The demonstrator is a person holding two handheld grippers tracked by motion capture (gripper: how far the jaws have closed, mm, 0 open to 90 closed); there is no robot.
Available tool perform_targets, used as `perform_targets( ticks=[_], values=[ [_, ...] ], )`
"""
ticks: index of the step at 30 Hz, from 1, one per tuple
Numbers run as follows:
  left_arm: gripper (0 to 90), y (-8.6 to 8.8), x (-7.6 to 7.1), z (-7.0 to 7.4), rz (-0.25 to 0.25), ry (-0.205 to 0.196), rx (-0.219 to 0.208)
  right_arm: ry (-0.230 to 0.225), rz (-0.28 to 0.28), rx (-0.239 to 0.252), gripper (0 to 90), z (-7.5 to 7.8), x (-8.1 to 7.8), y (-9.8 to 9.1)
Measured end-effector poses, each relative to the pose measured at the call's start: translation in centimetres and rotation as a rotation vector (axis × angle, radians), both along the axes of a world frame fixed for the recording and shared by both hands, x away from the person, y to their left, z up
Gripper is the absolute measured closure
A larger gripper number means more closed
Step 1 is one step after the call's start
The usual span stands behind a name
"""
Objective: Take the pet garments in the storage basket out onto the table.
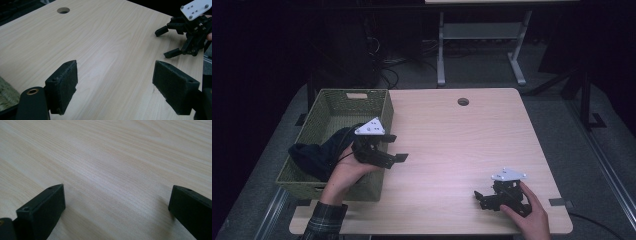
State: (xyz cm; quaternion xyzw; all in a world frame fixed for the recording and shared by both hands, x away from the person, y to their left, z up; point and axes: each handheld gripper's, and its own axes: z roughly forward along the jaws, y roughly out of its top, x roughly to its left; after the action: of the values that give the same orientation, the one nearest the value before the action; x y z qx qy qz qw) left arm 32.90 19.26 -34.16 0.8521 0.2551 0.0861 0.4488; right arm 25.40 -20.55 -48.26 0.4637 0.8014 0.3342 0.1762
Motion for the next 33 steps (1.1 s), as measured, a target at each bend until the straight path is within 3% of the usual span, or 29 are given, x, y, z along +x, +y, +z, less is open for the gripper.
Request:
perform_targets(
  ticks=[33],
  values=[
    [29.2, 6.5, 0.7, 0.5, 0.106, 0.007, 0.025, 0.0, 0.002, 0.001, 0.5, 0.0, 0.0, 0.0]
  ],
)
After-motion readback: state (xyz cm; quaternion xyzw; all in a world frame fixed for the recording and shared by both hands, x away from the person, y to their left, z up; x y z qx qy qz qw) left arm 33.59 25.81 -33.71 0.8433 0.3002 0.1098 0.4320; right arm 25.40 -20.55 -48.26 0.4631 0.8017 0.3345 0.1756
